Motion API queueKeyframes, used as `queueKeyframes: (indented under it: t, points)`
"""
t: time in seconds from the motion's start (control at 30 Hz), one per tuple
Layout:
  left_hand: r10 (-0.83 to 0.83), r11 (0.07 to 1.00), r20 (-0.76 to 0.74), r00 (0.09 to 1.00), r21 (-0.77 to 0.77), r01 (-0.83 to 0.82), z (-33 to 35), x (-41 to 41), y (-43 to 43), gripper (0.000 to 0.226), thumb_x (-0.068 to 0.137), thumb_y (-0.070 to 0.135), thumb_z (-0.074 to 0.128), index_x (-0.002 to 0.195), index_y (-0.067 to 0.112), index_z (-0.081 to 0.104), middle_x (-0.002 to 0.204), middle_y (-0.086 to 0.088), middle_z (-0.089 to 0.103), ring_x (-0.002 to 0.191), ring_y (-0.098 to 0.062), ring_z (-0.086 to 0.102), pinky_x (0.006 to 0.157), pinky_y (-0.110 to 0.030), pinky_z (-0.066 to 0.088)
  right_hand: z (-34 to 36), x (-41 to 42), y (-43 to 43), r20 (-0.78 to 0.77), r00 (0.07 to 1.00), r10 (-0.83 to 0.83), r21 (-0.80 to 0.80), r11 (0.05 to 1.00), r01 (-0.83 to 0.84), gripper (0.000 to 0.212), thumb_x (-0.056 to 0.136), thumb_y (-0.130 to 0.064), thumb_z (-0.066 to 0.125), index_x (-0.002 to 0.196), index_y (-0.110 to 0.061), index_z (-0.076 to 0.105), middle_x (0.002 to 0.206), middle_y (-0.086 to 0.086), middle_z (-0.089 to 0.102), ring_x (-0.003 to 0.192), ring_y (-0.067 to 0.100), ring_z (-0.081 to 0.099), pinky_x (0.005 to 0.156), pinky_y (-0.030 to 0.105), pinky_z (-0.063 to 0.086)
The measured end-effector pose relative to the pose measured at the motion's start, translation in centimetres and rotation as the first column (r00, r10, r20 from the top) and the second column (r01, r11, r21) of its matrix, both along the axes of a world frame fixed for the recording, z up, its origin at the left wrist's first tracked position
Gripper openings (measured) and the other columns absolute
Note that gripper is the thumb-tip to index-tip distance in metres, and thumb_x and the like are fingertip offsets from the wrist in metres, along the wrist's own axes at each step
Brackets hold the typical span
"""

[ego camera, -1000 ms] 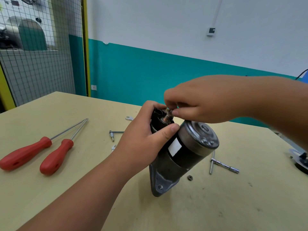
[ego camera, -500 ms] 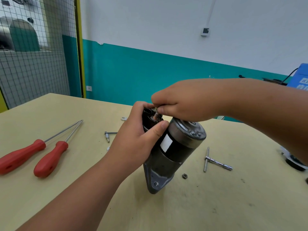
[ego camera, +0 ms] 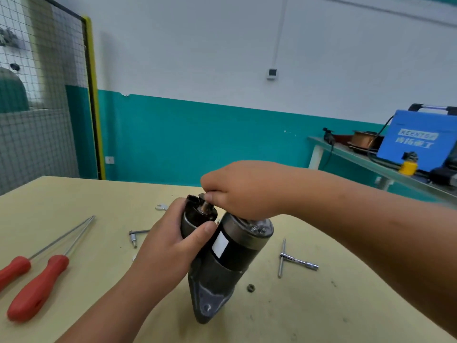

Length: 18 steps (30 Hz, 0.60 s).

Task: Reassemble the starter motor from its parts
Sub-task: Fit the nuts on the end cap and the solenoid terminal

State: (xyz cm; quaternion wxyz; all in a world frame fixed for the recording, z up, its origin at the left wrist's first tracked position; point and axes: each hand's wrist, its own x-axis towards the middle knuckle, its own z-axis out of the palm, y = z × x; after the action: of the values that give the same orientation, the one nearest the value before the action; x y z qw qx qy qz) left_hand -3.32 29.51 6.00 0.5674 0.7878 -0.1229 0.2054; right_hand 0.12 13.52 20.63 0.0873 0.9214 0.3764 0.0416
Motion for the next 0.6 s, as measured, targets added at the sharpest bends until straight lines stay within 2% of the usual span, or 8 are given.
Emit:
queueKeyframes:
  t: [0.17,0.3,0.43,0.53,0.6]
  points:
    - [0.034,0.999,0.001,0.999,0.004,-0.034,0.0,0.0,-0.1,0.025,0.08,0.062,0.06,0.104,0.062,0.057,0.1,0.026,0.072,0.092,0.004,0.067,0.069,-0.029,0.045,-0.1,-0.1,-0.2,-0.036,0.998,-0.048,0.037,0.998,0.049,0.037,0.111,-0.043,0.037,0.078,-0.027,0.041,0.079,-0.009,0.049,0.072,0.004,0.044,0.058,0.03,0.028]
    - [0.044,0.999,0.004,0.999,0.018,-0.044,-0.1,-0.3,-0.5,0.035,0.073,0.07,0.058,0.106,0.057,0.058,0.099,0.025,0.072,0.09,0.003,0.067,0.066,-0.029,0.045,-0.8,-0.3,-1.1,-0.04,0.998,-0.048,0.089,0.995,0.051,0.028,0.11,-0.046,0.037,0.09,-0.027,0.046,0.082,-0.009,0.051,0.075,0.006,0.047,0.059,0.033,0.032]
    - [0.063,0.998,0.01,0.998,0.022,-0.063,-0.3,-0.3,-0.8,0.039,0.072,0.075,0.056,0.103,0.052,0.058,0.096,0.021,0.072,0.088,0.0,0.066,0.065,-0.033,0.046,-1.1,-0.3,-1.7,-0.077,0.997,-0.012,0.146,0.989,0.023,0.025,0.111,-0.042,0.039,0.096,-0.024,0.049,0.086,-0.008,0.054,0.082,0.011,0.051,0.068,0.036,0.039]
    - [0.079,0.997,-0.001,0.997,0.007,-0.079,-0.2,-0.2,-0.9,0.038,0.073,0.075,0.054,0.103,0.052,0.057,0.096,0.021,0.071,0.086,-0.001,0.067,0.065,-0.033,0.046,-1.0,0.1,-1.1,-0.097,0.995,-0.033,0.16,0.986,0.048,0.029,0.111,-0.041,0.04,0.091,-0.022,0.051,0.086,-0.007,0.055,0.08,0.006,0.051,0.065,0.034,0.036]
    - [0.09,0.996,-0.018,0.996,-0.014,-0.09,-0.2,-0.1,-0.8,0.037,0.074,0.075,0.053,0.104,0.054,0.058,0.097,0.022,0.072,0.086,0.0,0.067,0.067,-0.035,0.05,-0.9,0.4,-0.5,-0.122,0.991,-0.047,0.169,0.983,0.067,0.035,0.111,-0.041,0.041,0.081,-0.025,0.048,0.084,-0.007,0.053,0.076,0.005,0.048,0.062,0.031,0.032]
